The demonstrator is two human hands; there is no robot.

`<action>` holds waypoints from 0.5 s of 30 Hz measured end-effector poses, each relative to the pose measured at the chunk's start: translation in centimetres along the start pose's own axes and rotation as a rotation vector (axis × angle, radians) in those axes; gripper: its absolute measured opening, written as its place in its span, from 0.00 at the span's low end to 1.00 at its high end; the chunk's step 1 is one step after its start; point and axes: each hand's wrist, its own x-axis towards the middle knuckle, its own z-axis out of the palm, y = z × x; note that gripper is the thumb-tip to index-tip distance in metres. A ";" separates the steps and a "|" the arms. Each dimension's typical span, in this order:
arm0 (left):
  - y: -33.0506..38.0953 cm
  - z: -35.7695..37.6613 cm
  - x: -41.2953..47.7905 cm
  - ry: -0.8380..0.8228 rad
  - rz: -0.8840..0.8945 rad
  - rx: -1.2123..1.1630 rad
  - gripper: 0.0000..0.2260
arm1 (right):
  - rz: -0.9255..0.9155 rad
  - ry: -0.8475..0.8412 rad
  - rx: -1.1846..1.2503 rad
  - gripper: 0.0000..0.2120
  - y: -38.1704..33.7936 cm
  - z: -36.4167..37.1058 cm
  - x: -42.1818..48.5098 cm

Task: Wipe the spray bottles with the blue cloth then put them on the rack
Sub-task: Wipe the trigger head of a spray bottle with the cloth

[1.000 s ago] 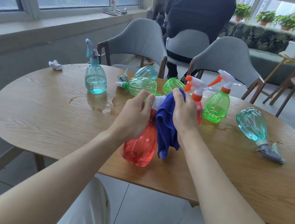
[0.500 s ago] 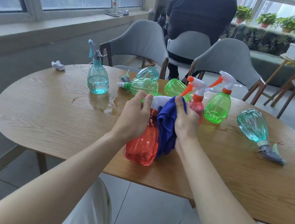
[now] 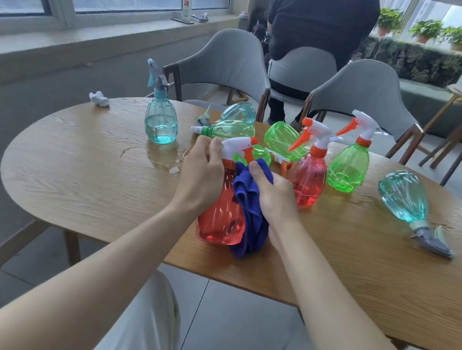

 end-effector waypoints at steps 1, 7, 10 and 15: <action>0.0 0.0 0.1 0.010 -0.001 -0.002 0.15 | 0.020 0.006 -0.020 0.24 0.1 0.2 0.2; 0.5 -1.5 1.2 0.195 -0.104 -0.087 0.14 | 0.142 0.091 0.089 0.19 0.6 0.4 0.6; -0.2 -2.5 2.9 0.265 -0.133 -0.151 0.13 | 0.032 0.036 0.108 0.15 -0.2 0.2 0.0; -0.7 -2.9 3.0 0.226 -0.020 -0.075 0.10 | -0.128 -0.165 -0.095 0.09 -1.8 2.9 -0.9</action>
